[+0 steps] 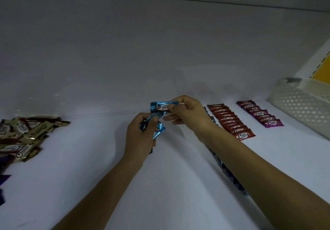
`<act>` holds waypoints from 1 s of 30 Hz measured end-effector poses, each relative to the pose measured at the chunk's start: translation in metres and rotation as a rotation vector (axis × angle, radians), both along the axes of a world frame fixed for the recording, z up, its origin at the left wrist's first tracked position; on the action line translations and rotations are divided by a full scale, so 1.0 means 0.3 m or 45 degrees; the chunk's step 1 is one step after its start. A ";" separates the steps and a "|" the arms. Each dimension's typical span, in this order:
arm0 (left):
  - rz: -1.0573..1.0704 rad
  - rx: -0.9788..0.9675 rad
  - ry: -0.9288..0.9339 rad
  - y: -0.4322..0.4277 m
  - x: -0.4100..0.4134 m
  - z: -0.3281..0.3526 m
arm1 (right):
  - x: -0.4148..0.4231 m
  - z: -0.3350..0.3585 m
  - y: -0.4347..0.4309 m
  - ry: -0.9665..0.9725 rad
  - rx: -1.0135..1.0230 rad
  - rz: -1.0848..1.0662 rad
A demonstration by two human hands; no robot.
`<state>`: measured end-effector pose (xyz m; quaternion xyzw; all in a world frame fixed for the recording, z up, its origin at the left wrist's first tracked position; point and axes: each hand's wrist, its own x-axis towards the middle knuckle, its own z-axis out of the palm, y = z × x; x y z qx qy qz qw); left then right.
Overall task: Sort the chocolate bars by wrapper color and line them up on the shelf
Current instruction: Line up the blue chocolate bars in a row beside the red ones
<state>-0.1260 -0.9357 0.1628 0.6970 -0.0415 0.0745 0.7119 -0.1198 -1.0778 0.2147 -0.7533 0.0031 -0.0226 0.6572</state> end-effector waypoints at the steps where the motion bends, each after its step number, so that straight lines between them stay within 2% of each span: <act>1: 0.009 -0.003 0.006 0.002 0.000 -0.001 | 0.001 -0.002 -0.006 0.018 0.052 -0.037; 3: 0.028 -0.031 0.020 0.001 -0.001 0.000 | 0.010 -0.005 -0.022 0.016 0.104 -0.152; 5: 0.047 -0.084 0.035 -0.001 0.000 0.001 | 0.028 -0.008 -0.052 -0.066 -0.019 -0.267; 7: 0.072 -0.113 0.046 -0.001 0.004 -0.001 | 0.039 0.000 -0.083 -0.108 -0.364 -0.231; 10: 0.093 -0.114 0.030 0.000 0.011 -0.002 | 0.040 0.002 -0.078 -0.040 -0.967 0.143; 12: 0.121 -0.121 0.019 0.002 0.015 -0.003 | 0.036 -0.027 -0.043 -0.086 -1.241 0.345; 14: 0.160 -0.128 0.038 0.005 0.016 -0.008 | 0.033 -0.061 -0.026 -0.128 -1.311 0.337; 16: 0.165 -0.121 0.051 0.006 0.019 -0.008 | 0.028 -0.059 -0.040 -0.166 -1.357 0.215; 20: 0.147 -0.100 0.047 -0.001 0.024 -0.012 | 0.016 -0.044 -0.083 -0.110 -1.652 0.182; 25: 0.150 -0.085 0.054 0.001 0.032 -0.020 | 0.028 -0.071 -0.055 -0.157 -1.757 0.103; 30: 0.117 -0.077 0.018 -0.003 0.025 -0.018 | 0.082 -0.077 -0.049 -0.160 -1.748 -0.040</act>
